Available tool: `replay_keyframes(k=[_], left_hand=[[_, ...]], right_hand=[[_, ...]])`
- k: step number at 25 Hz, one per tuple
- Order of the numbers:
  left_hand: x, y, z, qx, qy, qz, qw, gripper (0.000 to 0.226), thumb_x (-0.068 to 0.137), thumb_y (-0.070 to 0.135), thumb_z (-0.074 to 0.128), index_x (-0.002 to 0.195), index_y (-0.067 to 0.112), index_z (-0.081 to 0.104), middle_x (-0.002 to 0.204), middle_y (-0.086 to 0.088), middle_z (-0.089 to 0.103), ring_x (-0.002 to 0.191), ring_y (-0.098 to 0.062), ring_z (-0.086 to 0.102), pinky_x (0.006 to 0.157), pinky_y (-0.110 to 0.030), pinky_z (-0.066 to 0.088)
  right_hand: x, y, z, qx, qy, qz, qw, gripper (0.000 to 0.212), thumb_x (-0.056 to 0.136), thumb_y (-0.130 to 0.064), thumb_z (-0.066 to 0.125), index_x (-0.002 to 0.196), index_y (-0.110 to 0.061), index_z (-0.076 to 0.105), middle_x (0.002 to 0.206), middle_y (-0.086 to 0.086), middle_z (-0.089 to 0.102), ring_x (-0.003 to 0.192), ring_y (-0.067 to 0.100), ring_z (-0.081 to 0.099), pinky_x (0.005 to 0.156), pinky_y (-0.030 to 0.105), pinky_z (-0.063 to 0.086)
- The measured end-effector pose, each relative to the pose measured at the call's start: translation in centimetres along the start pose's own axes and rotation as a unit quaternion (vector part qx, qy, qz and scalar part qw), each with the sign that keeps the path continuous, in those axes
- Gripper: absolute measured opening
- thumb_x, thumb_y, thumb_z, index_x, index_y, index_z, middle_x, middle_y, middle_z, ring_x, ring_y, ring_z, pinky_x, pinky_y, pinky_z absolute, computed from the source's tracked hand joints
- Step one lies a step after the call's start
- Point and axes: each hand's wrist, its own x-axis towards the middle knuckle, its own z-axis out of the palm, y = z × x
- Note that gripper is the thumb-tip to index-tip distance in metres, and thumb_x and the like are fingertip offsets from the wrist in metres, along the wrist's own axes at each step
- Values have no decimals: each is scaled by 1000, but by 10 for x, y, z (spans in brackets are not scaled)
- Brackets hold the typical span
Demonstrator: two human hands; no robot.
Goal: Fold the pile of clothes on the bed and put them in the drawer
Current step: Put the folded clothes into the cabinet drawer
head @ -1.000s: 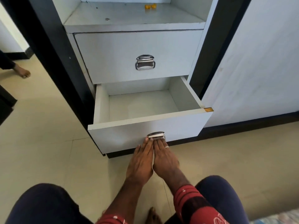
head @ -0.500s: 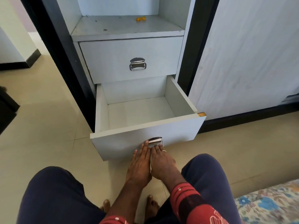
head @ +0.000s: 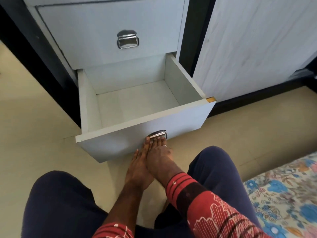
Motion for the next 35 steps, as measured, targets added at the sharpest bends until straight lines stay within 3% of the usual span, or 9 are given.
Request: replay_keyframes(k=[3,5,7,10,13,19,26,29,35], left_hand=[[13,-11,4,-32,-25,-5,999,85,94,48,40,159,26,-10,164,10,-23,152,-2,-8,125,-31,-1],[9,-10,-10,-24,-61,1,998,94,89,23,61,161,20,-1,165,7,-14,155,-11,10,126,-43,19],[11,6,-50,20,-119,26,992,94,84,8,60,163,14,10,168,-2,-4,152,-23,28,120,-43,33],[30,42,-129,51,-168,43,984,78,87,8,55,159,21,30,159,-5,42,130,-28,56,104,-39,47],[55,99,-199,97,-182,65,976,53,90,19,56,141,27,48,122,-5,67,107,-33,67,87,-40,52],[89,231,-273,181,-201,197,942,23,96,19,47,116,16,58,105,-12,69,97,-37,68,80,-40,52],[45,395,-273,166,-269,444,838,19,97,26,49,102,14,63,102,-14,70,95,-38,66,77,-40,52],[-9,434,-268,164,-291,545,769,22,98,28,51,107,15,66,105,-16,71,99,-38,67,78,-41,53],[-168,458,-265,104,-379,669,631,18,95,30,53,88,16,62,90,-13,69,89,-38,67,71,-41,54]], right_hand=[[10,2,1,49,-26,20,998,69,108,-27,24,160,-1,-13,170,17,-13,156,39,-15,123,59,13],[4,13,-9,106,-55,16,993,67,107,-24,26,162,-5,-7,171,12,-9,158,33,-10,123,59,17],[-9,26,-30,160,-86,21,983,67,105,-20,31,164,-7,3,172,7,-5,159,26,-2,123,58,19],[-37,42,-75,210,-94,60,971,62,100,-24,47,158,-12,30,169,8,17,155,26,21,114,57,32],[-77,71,-132,269,-66,121,953,44,97,-31,54,139,-17,52,141,7,55,134,30,53,105,50,41],[-169,146,-195,366,-32,278,887,32,97,-25,53,127,-17,63,126,7,65,120,32,64,98,45,46],[-319,201,-174,446,12,527,723,34,94,-18,51,126,-15,63,126,10,65,119,35,63,99,47,47],[-389,172,-164,467,45,631,618,35,90,-19,56,124,-15,64,124,11,66,120,36,62,99,45,48],[-517,39,-134,481,112,812,311,23,90,-22,54,107,-15,67,112,13,69,108,38,66,84,39,54]])
